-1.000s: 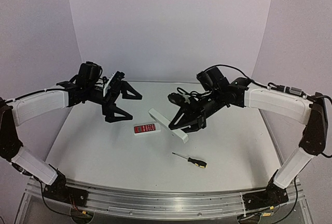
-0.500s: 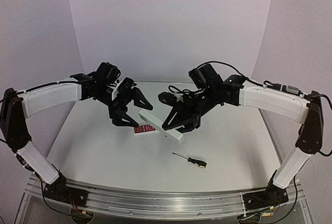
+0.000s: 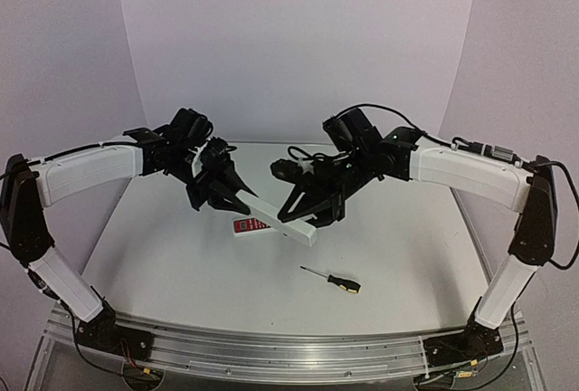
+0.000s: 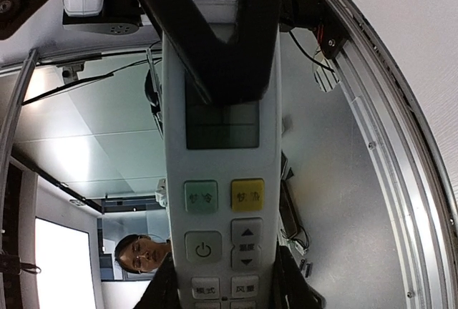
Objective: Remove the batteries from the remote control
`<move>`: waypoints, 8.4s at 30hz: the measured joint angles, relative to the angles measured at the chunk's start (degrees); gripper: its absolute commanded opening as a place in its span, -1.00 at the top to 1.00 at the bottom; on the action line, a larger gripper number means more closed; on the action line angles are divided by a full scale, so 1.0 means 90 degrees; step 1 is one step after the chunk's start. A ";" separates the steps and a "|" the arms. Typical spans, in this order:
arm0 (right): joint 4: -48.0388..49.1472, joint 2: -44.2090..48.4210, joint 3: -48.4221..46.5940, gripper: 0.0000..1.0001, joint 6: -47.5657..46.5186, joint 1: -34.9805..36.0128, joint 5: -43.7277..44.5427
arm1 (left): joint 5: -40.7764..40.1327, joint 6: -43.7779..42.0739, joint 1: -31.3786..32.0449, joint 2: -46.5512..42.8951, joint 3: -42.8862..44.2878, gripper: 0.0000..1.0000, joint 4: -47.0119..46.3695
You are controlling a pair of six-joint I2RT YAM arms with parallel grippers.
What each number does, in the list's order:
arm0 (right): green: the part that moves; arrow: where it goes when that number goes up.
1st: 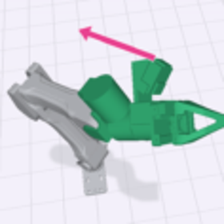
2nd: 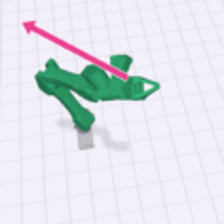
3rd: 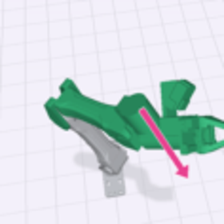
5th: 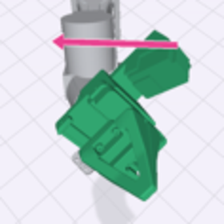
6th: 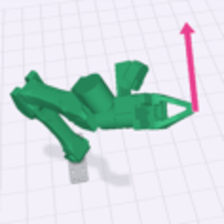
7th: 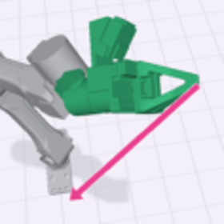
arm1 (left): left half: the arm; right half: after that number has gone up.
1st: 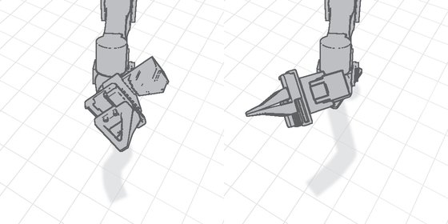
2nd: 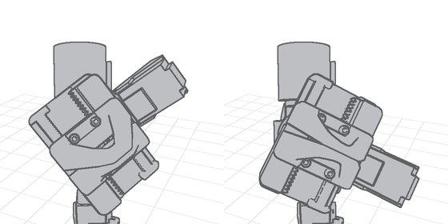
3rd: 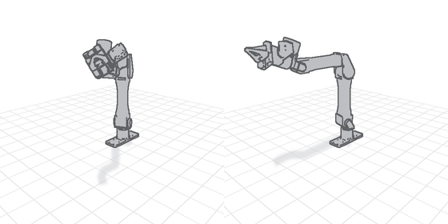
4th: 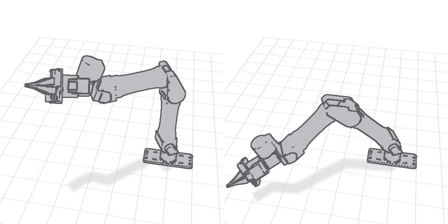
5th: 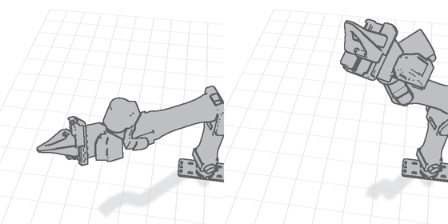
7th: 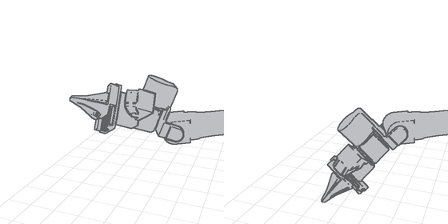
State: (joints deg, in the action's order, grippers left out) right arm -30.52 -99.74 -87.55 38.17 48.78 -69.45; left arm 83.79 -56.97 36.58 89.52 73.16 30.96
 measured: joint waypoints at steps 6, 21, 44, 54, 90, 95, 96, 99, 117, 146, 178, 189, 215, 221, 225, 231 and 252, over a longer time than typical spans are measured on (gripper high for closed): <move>0.0028 0.0071 -0.0085 -0.49 0.0033 -0.0196 0.0650 | -0.0179 0.0953 -0.0013 0.0000 0.0006 1.00 -0.0423; 0.0658 0.2595 0.2045 -0.65 -0.0517 -0.1233 0.4157 | -0.2469 0.8984 0.0002 -0.0134 -0.1939 1.00 -0.5306; 0.2335 0.1527 0.2605 -0.34 -0.0362 -0.0806 0.5753 | -0.3337 1.1614 -0.0005 0.0269 -0.2260 1.00 -0.6648; 0.2449 0.1523 0.2567 -0.34 -0.0350 -0.0802 0.5833 | -0.3306 1.1669 -0.0012 0.0342 -0.2266 1.00 -0.6833; 0.2775 0.1719 0.2525 0.21 -0.0080 -0.0845 0.5724 | -0.2667 1.1842 -0.0182 0.0573 -0.2268 1.00 -0.7347; 0.2301 0.1719 0.2522 0.22 -0.0132 -0.0772 0.6163 | -0.2861 1.1813 -0.0045 0.0561 -0.2271 1.00 -0.7094; 0.2193 0.1719 0.2515 0.22 -0.0139 -0.0767 0.6237 | -0.2905 1.1801 -0.0026 0.0561 -0.2271 1.00 -0.7014; 0.1923 0.1717 0.2480 0.24 -0.0143 -0.0767 0.6455 | -0.3012 1.1694 -0.0015 0.0561 -0.2271 1.00 -0.6781; 0.1196 0.1896 0.2413 1.00 -0.0086 -0.0954 0.6599 | -0.3471 1.0921 -0.0050 0.1099 -0.1839 1.00 -0.5661; 0.2219 0.1404 0.5069 0.88 0.0867 -0.3134 0.4528 | -0.2676 1.0496 -0.0120 0.4679 0.0862 0.99 -0.4755; 0.1705 0.2361 0.5858 -0.39 0.0896 -0.3488 0.5006 | -0.4700 0.9123 0.0019 0.4866 0.2805 -0.99 -0.1700; 0.0372 0.3092 0.5042 -0.49 -0.0934 -0.2590 0.5970 | -0.5232 0.8823 0.0042 0.4227 0.3027 -0.99 -0.1023; -0.0051 0.0162 0.3725 0.21 -0.4553 0.0670 0.8157 | -0.6742 0.9710 0.0068 -0.0701 -0.1794 -0.99 -0.2627; -0.0050 0.0002 0.3599 0.84 -0.4566 0.0809 0.8393 | -0.6833 0.9955 0.0068 -0.1015 -0.2089 -0.99 -0.2731; -0.0066 0.0025 0.3587 0.96 -0.4644 0.0906 0.8591 | -0.6780 1.0152 0.0068 -0.1039 -0.2276 -0.99 -0.2779; -0.0147 0.0546 0.3587 1.00 -0.5145 0.1240 0.9312 | -0.5973 1.0605 0.0067 -0.1018 -0.2631 -0.98 -0.3345; -0.0234 0.2300 0.3207 1.00 -0.5593 0.1377 0.8592 | -0.3018 1.1116 0.0810 0.0392 -0.2275 -0.07 -0.5172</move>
State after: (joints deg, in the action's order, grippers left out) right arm -32.62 -79.05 -58.68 -12.16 61.17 7.88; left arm 56.63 43.07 43.87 93.05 52.69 -15.58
